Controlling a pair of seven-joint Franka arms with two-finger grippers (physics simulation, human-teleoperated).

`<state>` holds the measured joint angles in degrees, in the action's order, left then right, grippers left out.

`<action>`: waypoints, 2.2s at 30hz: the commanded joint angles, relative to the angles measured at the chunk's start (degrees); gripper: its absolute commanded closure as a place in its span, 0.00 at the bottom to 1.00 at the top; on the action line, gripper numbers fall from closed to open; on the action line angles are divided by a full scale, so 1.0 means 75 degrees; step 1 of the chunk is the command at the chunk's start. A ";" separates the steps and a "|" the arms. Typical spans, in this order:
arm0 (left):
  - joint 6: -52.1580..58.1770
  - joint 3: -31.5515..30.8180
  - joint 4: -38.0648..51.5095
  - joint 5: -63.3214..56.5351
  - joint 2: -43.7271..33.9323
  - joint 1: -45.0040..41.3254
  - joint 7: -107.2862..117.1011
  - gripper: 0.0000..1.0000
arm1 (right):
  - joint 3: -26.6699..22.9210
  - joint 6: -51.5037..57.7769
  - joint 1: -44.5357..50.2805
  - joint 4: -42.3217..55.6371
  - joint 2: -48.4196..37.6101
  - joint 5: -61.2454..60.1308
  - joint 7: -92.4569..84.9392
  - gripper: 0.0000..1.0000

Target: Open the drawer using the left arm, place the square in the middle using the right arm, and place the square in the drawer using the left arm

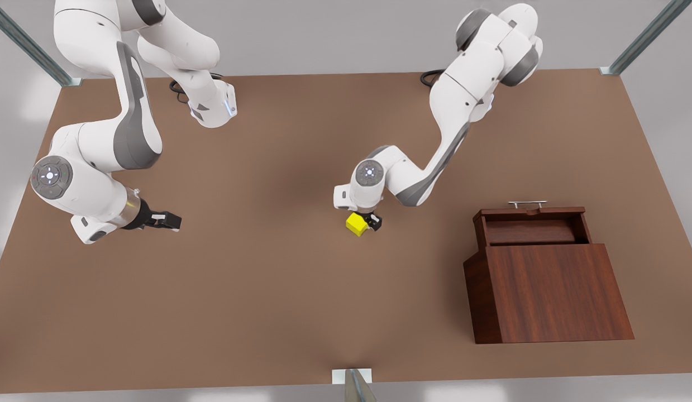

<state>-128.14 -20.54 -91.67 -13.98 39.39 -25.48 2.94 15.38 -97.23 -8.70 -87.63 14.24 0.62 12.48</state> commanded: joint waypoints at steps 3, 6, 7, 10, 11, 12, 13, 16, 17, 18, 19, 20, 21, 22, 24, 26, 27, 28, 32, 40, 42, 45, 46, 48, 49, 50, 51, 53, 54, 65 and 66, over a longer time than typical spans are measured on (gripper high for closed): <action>-0.0070 0.0009 0.0012 -0.0070 0.0092 -0.0013 -0.0005 0.00 | 0.0001 -0.0009 0.0000 -0.0012 -0.0001 0.0000 0.0000 0.00; -0.0516 0.0009 0.0000 -0.0070 0.0268 -0.0013 0.0018 0.00 | 0.0001 -0.0021 0.0000 -0.0012 -0.0001 0.0000 0.0000 0.00; -0.0516 0.0020 0.0000 -0.0070 0.0303 -0.0025 0.0018 0.00 | 0.0001 -0.0021 0.0000 -0.0023 -0.0001 0.0000 0.0000 0.00; -0.0551 0.0020 -0.0011 -0.0070 0.0420 -0.0048 0.0018 0.00 | 0.0001 -0.0044 0.0000 -0.0023 0.0011 0.0000 0.0000 0.00; -0.0551 0.0020 0.0000 -0.0082 0.0514 -0.0060 0.0018 0.00 | 0.0001 -0.0044 0.0000 -0.0023 0.0011 0.0000 0.0000 0.00; -0.0551 0.0020 -0.0011 -0.0094 0.0561 -0.0060 0.0018 0.00 | 0.0001 -0.0044 0.0000 -0.0023 0.0023 0.0000 0.0000 0.00; -0.0563 0.0020 0.0000 -0.0105 0.0631 -0.0060 0.0018 0.00 | 0.0001 -0.0044 0.0000 -0.0023 0.0023 0.0000 0.0000 0.00; -0.0832 0.0044 -0.0011 -0.0105 0.0796 -0.0060 0.0018 0.00 | 0.0001 -0.0021 0.0000 -0.0023 0.0011 0.0000 0.0000 0.00; -0.0832 0.0044 -0.0011 -0.0105 0.0842 -0.0060 0.0018 0.00 | 0.0001 -0.0009 0.0000 -0.0012 0.0011 0.0000 0.0000 0.00; -0.0832 0.0044 -0.0011 -0.0105 0.0842 -0.0060 0.0018 0.07 | 0.0001 -0.0009 0.0000 -0.0012 0.0011 0.0000 0.0000 0.00; -0.0832 0.0044 -0.0011 -0.0094 0.0842 -0.0060 0.0030 0.27 | 0.0001 0.0002 0.0000 -0.0012 0.0011 0.0000 0.0000 0.00; -0.0832 0.0055 -0.0011 -0.0094 0.0842 -0.0060 0.0030 0.42 | 0.0001 0.0002 0.0000 -0.0012 0.0000 0.0000 0.0000 0.00; -0.0844 0.0137 -0.0011 -0.0082 0.0854 -0.0072 0.0030 0.45 | 0.0001 0.0014 -0.0011 -0.0012 0.0011 0.0000 0.0000 0.00; -0.0832 0.0137 -0.0011 -0.0105 0.0889 -0.0072 0.0030 0.45 | 0.0001 0.0003 -0.0012 -0.0012 0.0011 0.0000 0.0000 0.00; -0.0844 0.0137 0.0000 -0.0094 0.0948 -0.0072 0.0030 0.44 | 0.0001 0.0002 0.0000 -0.0012 0.0011 0.0000 0.0000 0.00; -0.0844 0.0137 0.0000 -0.0094 0.0948 -0.0072 0.0030 0.44 | 0.0001 -0.0009 0.0000 -0.0012 0.0011 0.0000 0.0000 0.00; -0.0844 0.0137 0.0000 -0.0094 0.0948 -0.0072 0.0030 0.43 | 0.0001 -0.0009 0.0000 -0.0023 0.0011 0.0000 0.0000 0.00; -0.0844 0.0149 0.0000 -0.0070 0.0936 -0.0072 0.0030 0.43 | 0.0001 -0.0033 0.0000 -0.0023 0.0011 0.0000 0.0000 0.00; -0.0832 0.0137 0.0000 -0.0023 0.0866 -0.0013 0.0089 0.43 | 0.0001 -0.0021 0.0000 -0.0023 0.0011 0.0000 0.0000 0.00; 0.3643 0.0921 0.0024 0.0855 -0.2612 0.0127 0.3824 0.43 | 0.0000 -0.0056 0.0000 -0.0035 0.0023 0.0000 0.0000 0.00; 0.3925 0.1403 -0.0058 0.1371 -0.3375 0.1073 0.4636 0.40 | 0.0001 -0.0056 0.0000 -0.0035 0.0023 0.0000 0.0000 0.00; 0.3786 0.1684 -0.0129 0.1453 -0.3552 0.2985 0.4531 0.40 | 0.0001 -0.0045 0.0000 -0.0023 0.0023 0.0000 0.0000 0.00; 0.3411 0.1696 -0.0362 0.1453 -0.3529 0.3256 0.4156 0.40 | 0.0001 -0.0033 0.0000 -0.0023 0.0023 0.0000 0.0000 0.00; 0.2368 0.1708 -0.1557 0.1442 -0.3681 0.3268 0.3046 0.40 | 0.0001 -0.0021 -0.0012 -0.0012 0.0011 0.0000 -0.0012 0.00; 0.2297 0.1708 -0.1722 0.1430 -0.3658 0.3373 0.2095 0.40 | 0.0001 -0.0021 -0.0012 -0.0012 0.0011 0.0000 -0.0012 0.00; 0.2262 0.1719 -0.1804 0.1395 -0.3623 0.3432 0.1858 0.40 | 0.0000 -0.0009 -0.0012 -0.0012 0.0011 0.0000 -0.0012 0.00; 0.2250 0.1719 -0.1933 0.1383 -0.3622 0.3526 0.1741 0.40 | 0.0001 -0.0021 -0.0012 -0.0012 0.0011 0.0000 -0.0012 0.00; 0.2250 0.1719 -0.2062 0.1360 -0.3622 0.3608 0.1741 0.40 | 0.0001 -0.0033 0.0000 -0.0023 0.0023 0.0000 -0.0012 0.00; 0.2250 0.1719 -0.2109 0.1360 -0.3622 0.3689 0.1741 0.40 | 0.0000 -0.0056 0.0000 -0.0023 0.0023 0.0000 -0.0012 0.00; 0.1652 0.1731 -0.2144 0.1207 -0.3294 0.4663 0.0112 0.40 | 0.0001 -0.0033 -0.0012 -0.0035 0.0023 0.0000 0.0000 0.00; 0.1664 0.1720 -0.2168 0.1207 -0.3283 0.4663 0.0042 0.40 | 0.0001 -0.0033 -0.0012 -0.0035 0.0023 0.0000 0.0000 0.00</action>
<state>-115.77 -7.57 -107.92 -6.36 14.83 9.45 3.40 15.31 -97.39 -8.72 -87.89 14.35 0.62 12.48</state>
